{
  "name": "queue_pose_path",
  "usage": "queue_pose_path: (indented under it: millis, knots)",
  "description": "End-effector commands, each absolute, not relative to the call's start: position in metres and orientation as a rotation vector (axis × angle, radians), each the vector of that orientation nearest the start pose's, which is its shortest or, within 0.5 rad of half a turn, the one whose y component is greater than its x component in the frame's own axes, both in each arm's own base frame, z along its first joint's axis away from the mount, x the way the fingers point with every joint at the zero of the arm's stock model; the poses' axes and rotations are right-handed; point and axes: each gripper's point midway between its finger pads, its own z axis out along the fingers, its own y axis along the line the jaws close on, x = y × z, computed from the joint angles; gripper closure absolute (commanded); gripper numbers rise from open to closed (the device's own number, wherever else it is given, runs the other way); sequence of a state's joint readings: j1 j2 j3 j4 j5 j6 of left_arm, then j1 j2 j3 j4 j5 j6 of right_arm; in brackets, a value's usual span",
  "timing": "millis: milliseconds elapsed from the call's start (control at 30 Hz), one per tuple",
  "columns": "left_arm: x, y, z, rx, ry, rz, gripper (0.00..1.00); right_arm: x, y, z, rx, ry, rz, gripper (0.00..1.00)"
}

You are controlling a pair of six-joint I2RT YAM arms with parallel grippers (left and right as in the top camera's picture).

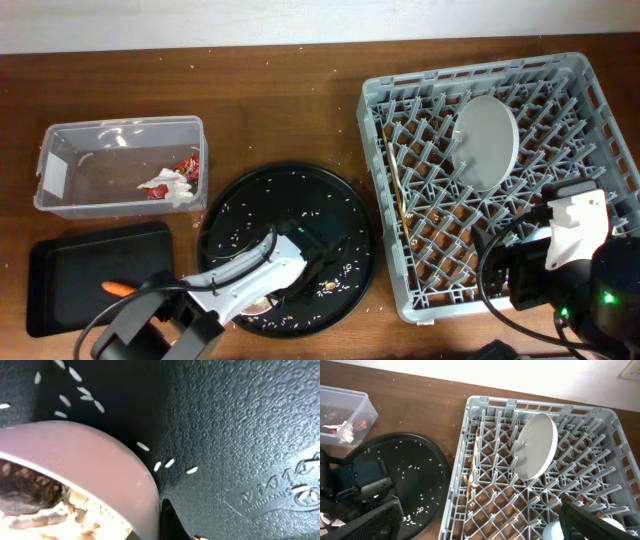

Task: Sort waste into correct bins and load items into the dishwasher rack
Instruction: 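Grasp the pink bowl with the left gripper and dump scraps onto black tray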

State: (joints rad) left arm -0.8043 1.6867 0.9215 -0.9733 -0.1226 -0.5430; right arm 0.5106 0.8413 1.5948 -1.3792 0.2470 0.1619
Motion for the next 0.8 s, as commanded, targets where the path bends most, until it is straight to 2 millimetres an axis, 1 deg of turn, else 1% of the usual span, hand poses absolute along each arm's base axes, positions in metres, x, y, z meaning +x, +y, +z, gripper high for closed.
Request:
queue_pose_path:
  millis: [0, 33, 67, 100, 133, 167, 200, 233, 267, 300, 333, 367, 400, 433, 467, 533, 567, 600, 667, 767]
  knots:
    - [0.184, -0.151, 0.039, 0.379, 3.114, 0.292, 1.0, 0.175, 0.048, 0.382, -0.224, 2.158, 0.107, 0.01]
    - [0.197, -0.151, 0.07, 0.316, 3.057, 0.215, 1.0, 0.175, 0.048, 0.382, -0.224, 2.158, 0.107, 0.01]
    - [0.215, -0.137, 0.112, 0.152, 2.951, 0.073, 1.0, 0.175, 0.048, 0.382, -0.224, 2.158, 0.107, 0.01]
    - [0.223, -0.116, 0.134, 0.006, 2.893, 0.003, 1.0, 0.175, 0.048, 0.382, -0.224, 2.158, 0.107, 0.01]
    - [0.229, -0.081, 0.155, -0.201, 2.827, -0.051, 1.0, 0.175, 0.048, 0.382, -0.224, 2.158, 0.107, 0.01]
    - [0.233, -0.058, 0.168, -0.309, 2.785, -0.155, 1.0, 0.175, 0.048, 0.382, -0.224, 2.158, 0.107, 0.01]
    - [0.235, -0.04, 0.176, -0.399, 2.753, -0.272, 1.0, 0.175, 0.048, 0.382, -0.224, 2.158, 0.107, 0.01]
    - [0.236, -0.029, 0.178, -0.449, 2.739, -0.338, 1.0, 0.175, 0.048, 0.382, -0.224, 2.158, 0.107, 0.01]
    - [0.236, -0.007, 0.176, -0.56, 2.717, -0.401, 1.0, 0.175, 0.048, 0.382, -0.224, 2.158, 0.107, 0.01]
    - [0.238, 0.022, 0.169, -0.677, 2.67, -0.46, 1.0, 0.175, 0.048, 0.382, -0.224, 2.158, 0.107, 0.01]
    - [0.241, 0.033, 0.164, -0.707, 2.631, -0.519, 1.0, 0.175, 0.048, 0.382, -0.224, 2.158, 0.107, 0.01]
    - [0.247, 0.046, 0.157, -0.726, 2.543, -0.65, 1.0, 0.175, 0.048, 0.382, -0.224, 2.158, 0.107, 0.01]
    - [0.249, 0.055, 0.151, -0.738, 2.462, -0.754, 1.0, 0.175, 0.048, 0.382, -0.224, 2.158, 0.107, 0.01]
    - [0.25, 0.06, 0.151, -0.708, 2.325, -0.917, 1.0, 0.175, 0.048, 0.382, -0.224, 2.158, 0.107, 0.01]
    - [0.249, 0.065, 0.154, -0.631, 2.162, -1.034, 1.0, 0.175, 0.048, 0.382, -0.224, 2.158, 0.107, 0.01]
    - [0.243, 0.082, 0.152, -0.59, 1.924, -1.124, 1.0, 0.175, 0.048, 0.382, -0.224, 2.158, 0.107, 0.01]
    - [0.243, 0.086, 0.158, -0.55, 1.817, -1.157, 1.0, 0.175, 0.048, 0.382, -0.224, 2.158, 0.107, 0.01]
    - [0.246, 0.094, 0.172, -0.522, 1.656, -1.226, 1.0, 0.175, 0.048, 0.382, -0.224, 2.158, 0.107, 0.01]
    - [0.246, 0.095, 0.174, -0.531, 1.631, -1.245, 1.0, 0.175, 0.048, 0.382, -0.224, 2.158, 0.107, 0.01]
    - [0.244, 0.09, 0.176, -0.569, 1.627, -1.276, 1.0, 0.175, 0.048, 0.382, -0.224, 2.158, 0.107, 0.01]
